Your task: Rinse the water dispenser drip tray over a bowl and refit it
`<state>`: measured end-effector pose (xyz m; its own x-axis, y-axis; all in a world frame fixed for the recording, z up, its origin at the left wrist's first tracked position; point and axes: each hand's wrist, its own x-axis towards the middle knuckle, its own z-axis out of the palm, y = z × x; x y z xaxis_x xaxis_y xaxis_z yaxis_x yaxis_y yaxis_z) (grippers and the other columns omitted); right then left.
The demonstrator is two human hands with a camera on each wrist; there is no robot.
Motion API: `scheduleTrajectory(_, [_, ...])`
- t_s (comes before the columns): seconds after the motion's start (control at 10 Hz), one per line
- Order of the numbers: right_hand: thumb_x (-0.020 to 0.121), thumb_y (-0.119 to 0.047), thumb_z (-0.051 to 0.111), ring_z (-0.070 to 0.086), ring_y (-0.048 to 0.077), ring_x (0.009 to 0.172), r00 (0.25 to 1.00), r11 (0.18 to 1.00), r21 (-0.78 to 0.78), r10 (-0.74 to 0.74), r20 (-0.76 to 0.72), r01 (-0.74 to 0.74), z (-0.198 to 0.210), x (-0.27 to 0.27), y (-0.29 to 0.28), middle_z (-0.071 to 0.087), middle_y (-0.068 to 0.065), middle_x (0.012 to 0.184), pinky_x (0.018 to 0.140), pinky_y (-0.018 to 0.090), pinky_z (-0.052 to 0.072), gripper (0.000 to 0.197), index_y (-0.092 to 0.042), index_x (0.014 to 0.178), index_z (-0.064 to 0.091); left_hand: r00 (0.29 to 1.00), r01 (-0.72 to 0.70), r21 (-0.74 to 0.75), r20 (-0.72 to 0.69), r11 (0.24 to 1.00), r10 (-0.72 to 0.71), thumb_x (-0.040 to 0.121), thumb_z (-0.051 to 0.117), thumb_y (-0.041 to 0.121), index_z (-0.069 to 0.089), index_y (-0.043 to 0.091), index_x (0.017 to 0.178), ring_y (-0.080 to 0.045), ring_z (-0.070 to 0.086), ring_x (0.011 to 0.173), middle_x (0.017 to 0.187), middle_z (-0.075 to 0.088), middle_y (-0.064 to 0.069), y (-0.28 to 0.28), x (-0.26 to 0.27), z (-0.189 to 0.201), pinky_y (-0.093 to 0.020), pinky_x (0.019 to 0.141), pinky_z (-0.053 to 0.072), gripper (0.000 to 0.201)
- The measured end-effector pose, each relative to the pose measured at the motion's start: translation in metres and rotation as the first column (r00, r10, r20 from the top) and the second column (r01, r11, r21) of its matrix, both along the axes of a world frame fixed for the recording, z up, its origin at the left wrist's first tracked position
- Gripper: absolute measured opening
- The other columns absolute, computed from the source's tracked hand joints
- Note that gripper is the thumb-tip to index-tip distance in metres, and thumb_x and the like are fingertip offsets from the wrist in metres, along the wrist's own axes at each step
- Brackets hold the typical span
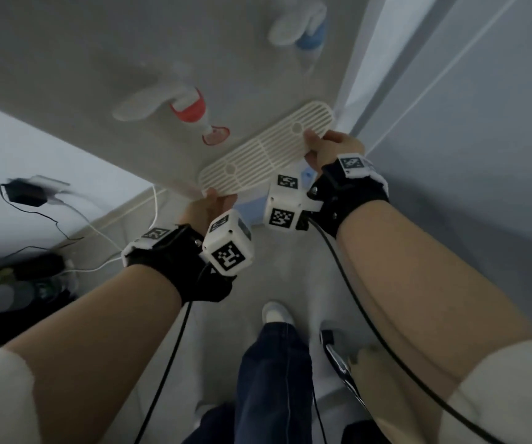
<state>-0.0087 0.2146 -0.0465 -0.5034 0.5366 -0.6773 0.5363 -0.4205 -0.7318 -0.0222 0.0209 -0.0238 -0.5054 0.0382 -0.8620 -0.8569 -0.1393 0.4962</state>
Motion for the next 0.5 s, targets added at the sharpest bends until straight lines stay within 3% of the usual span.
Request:
scheduleTrajectory(0.1, [0.085,-0.021,0.067,0.066,0.023,0.086,1.000,0.998,-0.057,-0.031,-0.003,0.031,-0.006,0.003,0.002,0.069,0.009,0.091,0.089,0.037,0.055,0.040,-0.002,0.119,0.061,1.000,-0.029,-0.065,-0.010,0.997,0.028,0.099,0.037,0.019,0.046,0.010,0.072,-0.012,0.059,0.037,0.045,0.060,-0.002,0.004,-0.003,-0.011,-0.020,0.044,0.051,0.030])
scheduleTrajectory(0.2, [0.081,-0.025,0.072,0.066,0.020,0.086,0.998,0.993,-0.106,-0.060,-0.031,0.056,-0.013,0.011,0.003,0.065,0.007,0.092,0.081,0.034,0.059,0.056,-0.005,0.129,0.053,1.000,-0.022,-0.089,0.003,0.996,0.022,0.098,0.036,0.013,0.040,0.013,0.066,-0.015,0.049,0.049,0.064,0.043,-0.003,0.008,-0.006,-0.014,-0.017,0.035,0.044,0.033])
scheduleTrajectory(0.3, [0.079,-0.037,0.072,0.063,0.014,0.070,1.000,0.998,-0.068,0.010,0.018,-0.008,-0.010,0.013,0.005,0.060,0.000,0.078,0.079,0.037,0.059,0.061,-0.011,0.130,0.052,0.998,-0.060,-0.088,0.026,0.994,0.062,0.097,0.042,0.016,0.042,0.010,0.066,-0.018,0.049,0.049,0.065,0.041,-0.004,0.005,-0.007,-0.015,-0.021,0.040,0.047,0.031])
scheduleTrajectory(0.4, [0.081,-0.044,0.067,0.063,0.019,0.066,0.991,0.993,-0.085,0.094,0.092,-0.086,-0.005,0.011,0.003,0.062,0.007,0.083,0.063,0.035,0.059,0.068,-0.010,0.135,0.045,0.992,-0.082,0.026,0.095,0.996,0.079,0.098,0.039,0.023,0.048,0.007,0.079,-0.021,0.056,0.049,0.074,0.047,-0.004,0.004,-0.003,-0.005,-0.022,0.037,0.048,0.026])
scheduleTrajectory(0.5, [0.084,-0.048,0.061,0.067,0.034,0.093,0.986,0.967,-0.251,0.089,0.142,-0.051,-0.005,0.024,-0.014,0.063,0.019,0.116,0.048,0.025,0.049,0.074,-0.002,0.138,0.041,0.968,-0.129,0.123,0.231,0.984,0.098,0.096,0.042,0.029,0.044,0.001,0.129,-0.028,0.072,0.080,0.126,0.054,-0.013,-0.002,0.006,0.011,-0.031,0.039,0.053,0.043])
